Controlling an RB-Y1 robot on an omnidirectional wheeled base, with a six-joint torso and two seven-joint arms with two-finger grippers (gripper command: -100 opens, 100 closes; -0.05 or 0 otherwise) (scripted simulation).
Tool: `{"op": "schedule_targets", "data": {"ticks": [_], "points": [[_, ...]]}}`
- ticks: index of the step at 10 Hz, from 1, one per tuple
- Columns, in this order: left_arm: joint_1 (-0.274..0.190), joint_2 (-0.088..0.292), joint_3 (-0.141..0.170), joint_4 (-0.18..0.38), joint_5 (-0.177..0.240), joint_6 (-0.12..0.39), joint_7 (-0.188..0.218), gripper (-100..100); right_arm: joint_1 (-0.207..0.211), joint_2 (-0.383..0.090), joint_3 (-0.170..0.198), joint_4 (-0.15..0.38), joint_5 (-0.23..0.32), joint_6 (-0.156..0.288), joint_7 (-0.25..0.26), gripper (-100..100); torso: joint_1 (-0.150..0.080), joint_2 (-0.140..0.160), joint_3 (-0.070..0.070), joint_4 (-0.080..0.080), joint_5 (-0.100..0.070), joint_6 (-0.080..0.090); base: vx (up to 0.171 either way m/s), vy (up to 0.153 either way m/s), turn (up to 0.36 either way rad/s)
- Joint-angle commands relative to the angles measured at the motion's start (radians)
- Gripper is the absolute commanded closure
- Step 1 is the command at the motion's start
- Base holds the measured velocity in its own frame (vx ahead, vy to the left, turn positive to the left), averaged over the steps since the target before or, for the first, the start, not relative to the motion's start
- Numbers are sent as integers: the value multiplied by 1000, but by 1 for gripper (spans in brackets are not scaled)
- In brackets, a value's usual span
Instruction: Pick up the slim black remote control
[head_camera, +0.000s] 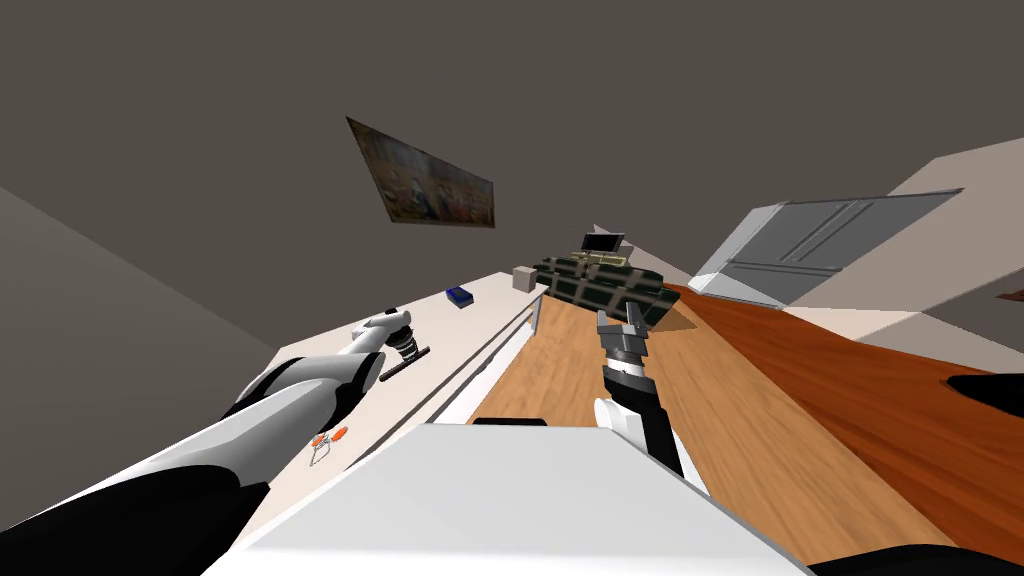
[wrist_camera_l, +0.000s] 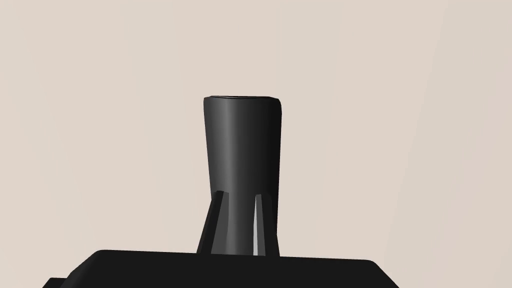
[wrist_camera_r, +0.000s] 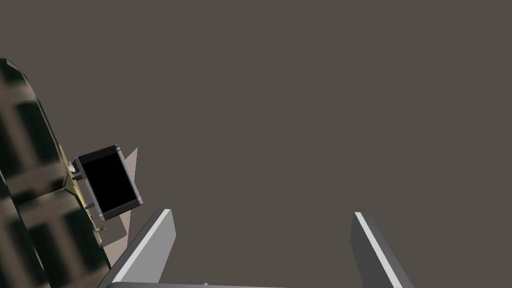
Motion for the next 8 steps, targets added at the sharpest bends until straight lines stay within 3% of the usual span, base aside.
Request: {"op": "schedule_targets", "data": {"ticks": [1,4,6,7,8], "points": [[10,9,0,-25,9,16,-24,100,0,0,0,0,0,0,0,0,0,0,0,0,0,0,74,-73,199],[23,36,1,-63,31,55,-87,100,0,0,0,0,0,0,0,0,-8,-7,-4,-1,-2,1,126,-123,213],[28,47,2,-78,40,71,-112,100,0,0,0,0,0,0,0,0,-8,-7,-4,-1,-2,1,87,-95,131],[25,45,2,-69,38,62,-105,100,0,0,0,0,0,0,0,0,-6,-6,-3,-1,-2,1,37,-35,32],[26,45,2,-72,38,65,-107,0,0,0,0,0,0,0,0,0,-3,-4,-2,-1,-1,2,6,-8,-5]]}}
